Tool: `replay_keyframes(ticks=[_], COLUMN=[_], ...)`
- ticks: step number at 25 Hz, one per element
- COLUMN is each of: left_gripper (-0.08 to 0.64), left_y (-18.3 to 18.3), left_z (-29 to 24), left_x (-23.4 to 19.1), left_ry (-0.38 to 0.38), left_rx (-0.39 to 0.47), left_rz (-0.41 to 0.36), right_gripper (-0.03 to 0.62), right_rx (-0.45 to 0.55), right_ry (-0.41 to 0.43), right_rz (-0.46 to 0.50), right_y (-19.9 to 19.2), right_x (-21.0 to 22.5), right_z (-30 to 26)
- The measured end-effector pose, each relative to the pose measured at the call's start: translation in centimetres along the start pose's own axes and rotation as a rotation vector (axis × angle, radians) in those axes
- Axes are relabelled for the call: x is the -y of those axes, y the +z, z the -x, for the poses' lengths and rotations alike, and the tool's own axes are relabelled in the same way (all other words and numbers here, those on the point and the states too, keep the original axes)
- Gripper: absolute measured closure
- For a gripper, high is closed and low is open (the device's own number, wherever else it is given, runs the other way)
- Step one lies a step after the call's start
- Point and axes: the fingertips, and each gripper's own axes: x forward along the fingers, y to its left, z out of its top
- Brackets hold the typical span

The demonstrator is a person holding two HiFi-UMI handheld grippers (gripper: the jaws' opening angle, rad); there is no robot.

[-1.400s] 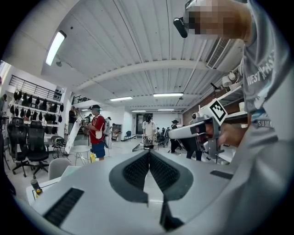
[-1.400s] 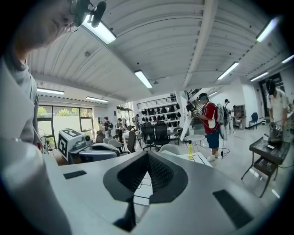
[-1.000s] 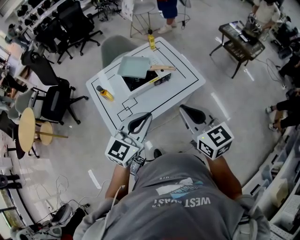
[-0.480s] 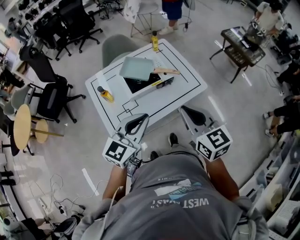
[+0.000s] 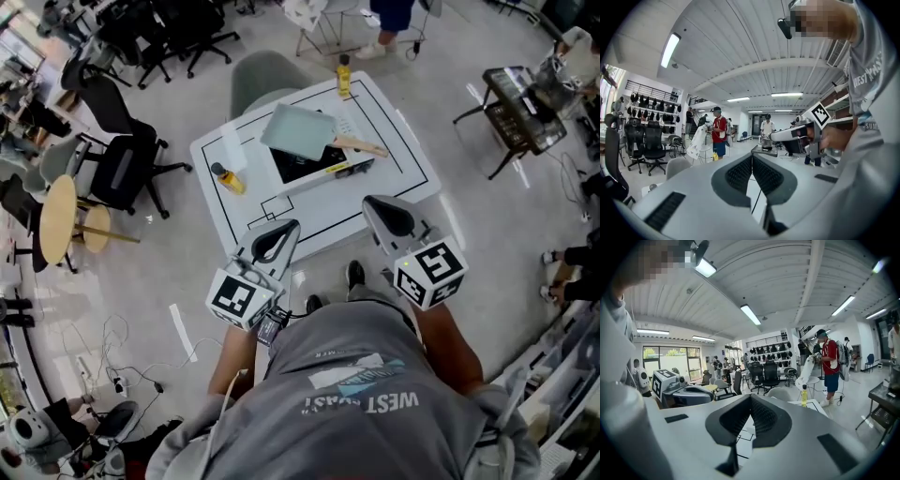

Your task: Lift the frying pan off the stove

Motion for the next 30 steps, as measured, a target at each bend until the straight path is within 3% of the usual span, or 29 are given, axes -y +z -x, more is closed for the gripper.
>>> replay_keyframes(ticks=[30], left_gripper=[0.560], left_y=[-3.8], left_z=[-6.0], left_x=[-6.8], left_ry=[0.058], left_rx=[-0.075], left_rz=[0.069], right_gripper=[0.581], right_rx=[-0.123], right_ry=[-0.003], right_rz=[-0.029], right_y=[-3.6], right_x=[8.0], right_z=[-6.7])
